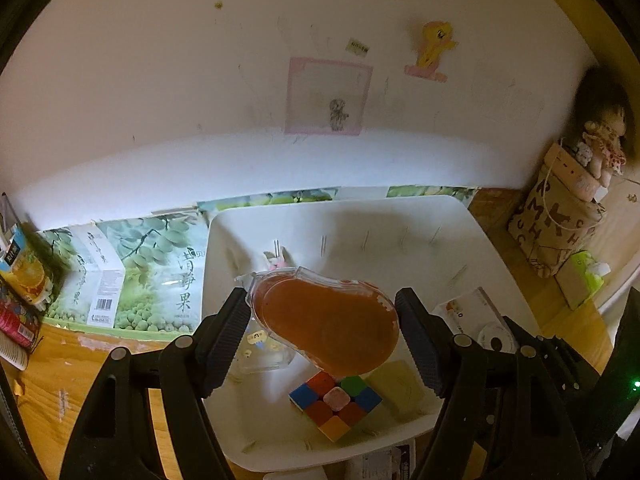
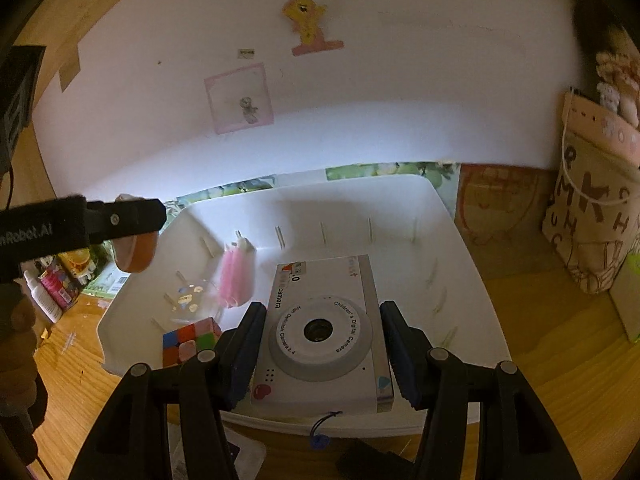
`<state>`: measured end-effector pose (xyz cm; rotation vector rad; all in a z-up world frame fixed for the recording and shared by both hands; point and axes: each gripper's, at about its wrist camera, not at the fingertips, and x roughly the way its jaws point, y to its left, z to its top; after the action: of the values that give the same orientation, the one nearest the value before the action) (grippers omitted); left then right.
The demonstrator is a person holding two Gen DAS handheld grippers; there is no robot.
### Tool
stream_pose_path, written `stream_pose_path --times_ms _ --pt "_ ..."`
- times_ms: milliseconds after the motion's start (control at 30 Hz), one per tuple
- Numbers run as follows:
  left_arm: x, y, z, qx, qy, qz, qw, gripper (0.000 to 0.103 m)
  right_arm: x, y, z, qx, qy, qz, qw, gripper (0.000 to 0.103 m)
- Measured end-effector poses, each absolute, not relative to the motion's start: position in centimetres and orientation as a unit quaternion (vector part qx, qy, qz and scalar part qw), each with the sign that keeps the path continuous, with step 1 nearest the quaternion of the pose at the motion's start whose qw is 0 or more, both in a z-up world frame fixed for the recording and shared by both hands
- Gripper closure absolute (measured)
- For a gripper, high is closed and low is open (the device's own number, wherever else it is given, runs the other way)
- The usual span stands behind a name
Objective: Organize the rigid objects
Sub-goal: 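Open both tools to drop the pink case and white lens toy into the bin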
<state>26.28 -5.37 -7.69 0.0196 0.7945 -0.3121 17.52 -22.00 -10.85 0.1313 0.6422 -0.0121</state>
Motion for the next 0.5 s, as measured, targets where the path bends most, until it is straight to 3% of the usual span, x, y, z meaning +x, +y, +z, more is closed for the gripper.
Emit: stream_pose_path --times_ms 100,200,300,500 --pt "26.4 -5.1 -7.7 -0.005 0.394 -0.154 0.906 0.026 17.4 -22.3 -10.7 0.073 0.308 -0.012 0.948 0.044" --pt "26.1 -4.6 -7.2 -0.016 0.386 -0.155 0.909 0.025 17.0 -22.2 -10.0 0.075 0.288 -0.019 0.954 0.027" --pt "25.6 -4.2 -6.4 -0.018 0.377 -0.150 0.914 0.020 16.8 -21.8 -9.6 0.067 0.280 -0.026 0.957 0.026" --pt "23.9 -3.2 -4.4 -0.013 0.354 -0.142 0.924 0.019 15.9 -21.4 -8.4 0.072 0.267 -0.034 0.960 0.022"
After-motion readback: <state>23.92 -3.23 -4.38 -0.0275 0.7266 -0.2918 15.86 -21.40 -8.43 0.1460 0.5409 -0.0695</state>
